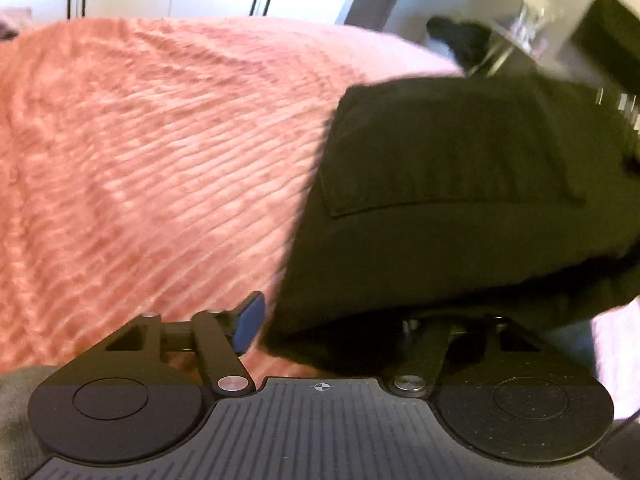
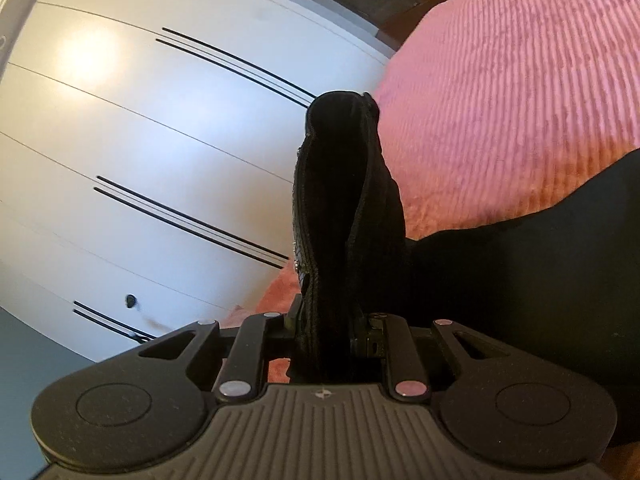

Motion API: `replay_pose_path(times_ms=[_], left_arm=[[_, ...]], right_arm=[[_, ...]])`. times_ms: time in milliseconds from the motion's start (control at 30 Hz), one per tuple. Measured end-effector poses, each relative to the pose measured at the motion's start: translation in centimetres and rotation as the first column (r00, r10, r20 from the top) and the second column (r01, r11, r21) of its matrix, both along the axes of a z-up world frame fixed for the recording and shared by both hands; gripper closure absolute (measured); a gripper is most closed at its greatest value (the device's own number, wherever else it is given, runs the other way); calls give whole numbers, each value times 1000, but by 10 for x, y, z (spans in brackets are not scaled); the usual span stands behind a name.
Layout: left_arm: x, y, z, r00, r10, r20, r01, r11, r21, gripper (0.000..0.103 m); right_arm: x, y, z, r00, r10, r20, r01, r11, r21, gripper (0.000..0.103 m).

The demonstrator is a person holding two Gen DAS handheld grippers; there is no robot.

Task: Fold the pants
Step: 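Grasp the waistband by the LANDUN patch with the right gripper and lift it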

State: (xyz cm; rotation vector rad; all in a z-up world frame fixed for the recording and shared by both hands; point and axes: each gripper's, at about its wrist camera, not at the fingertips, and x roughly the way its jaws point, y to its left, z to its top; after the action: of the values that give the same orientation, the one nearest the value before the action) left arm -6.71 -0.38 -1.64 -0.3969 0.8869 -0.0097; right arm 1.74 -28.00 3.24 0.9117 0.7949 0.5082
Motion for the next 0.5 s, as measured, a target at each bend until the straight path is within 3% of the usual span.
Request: replay_pose_path(times_ms=[267,500], left_arm=[[-21,-15,21,983,-93,161,83,994,66,43],[-29,-38,27,949,-264,174,232,955,185,36]], right_arm=[[-17,-25,12,998,-64,28,65,996,-53,85],[-32,-59,-2,992,-128,10,127,971,-203,85]])
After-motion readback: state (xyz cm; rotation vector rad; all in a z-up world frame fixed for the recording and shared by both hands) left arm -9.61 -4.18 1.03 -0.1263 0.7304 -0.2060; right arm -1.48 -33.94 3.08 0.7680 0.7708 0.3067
